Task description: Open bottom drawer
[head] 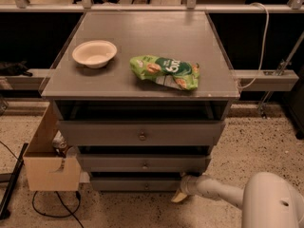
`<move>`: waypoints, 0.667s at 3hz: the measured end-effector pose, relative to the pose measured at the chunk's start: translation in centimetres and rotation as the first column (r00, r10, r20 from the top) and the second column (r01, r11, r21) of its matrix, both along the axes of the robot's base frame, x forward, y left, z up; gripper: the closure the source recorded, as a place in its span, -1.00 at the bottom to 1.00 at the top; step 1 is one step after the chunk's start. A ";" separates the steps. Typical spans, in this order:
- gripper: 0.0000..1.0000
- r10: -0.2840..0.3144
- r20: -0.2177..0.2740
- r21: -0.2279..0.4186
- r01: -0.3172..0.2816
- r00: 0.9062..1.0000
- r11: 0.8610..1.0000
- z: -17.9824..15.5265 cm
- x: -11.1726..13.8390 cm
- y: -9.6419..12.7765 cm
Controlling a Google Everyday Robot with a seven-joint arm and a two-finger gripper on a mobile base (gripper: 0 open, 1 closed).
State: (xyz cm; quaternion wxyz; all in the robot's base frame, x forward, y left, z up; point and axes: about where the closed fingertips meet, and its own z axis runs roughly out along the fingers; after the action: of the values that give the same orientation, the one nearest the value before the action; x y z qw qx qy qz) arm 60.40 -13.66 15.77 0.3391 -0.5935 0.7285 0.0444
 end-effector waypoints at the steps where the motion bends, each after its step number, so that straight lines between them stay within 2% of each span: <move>1: -1.00 0.004 -0.011 0.017 -0.004 1.000 1.000 -0.9 -0.2 0.9; 2: -0.62 0.015 -0.010 0.019 -0.014 1.000 1.000 -1.1 -0.2 1.9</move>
Offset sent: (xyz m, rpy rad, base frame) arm -0.0014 0.0275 -0.0107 0.0183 0.0030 0.0234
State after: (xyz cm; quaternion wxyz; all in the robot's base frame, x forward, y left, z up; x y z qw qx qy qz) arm 60.17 -11.77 14.70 0.3408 -0.5953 0.7254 0.0566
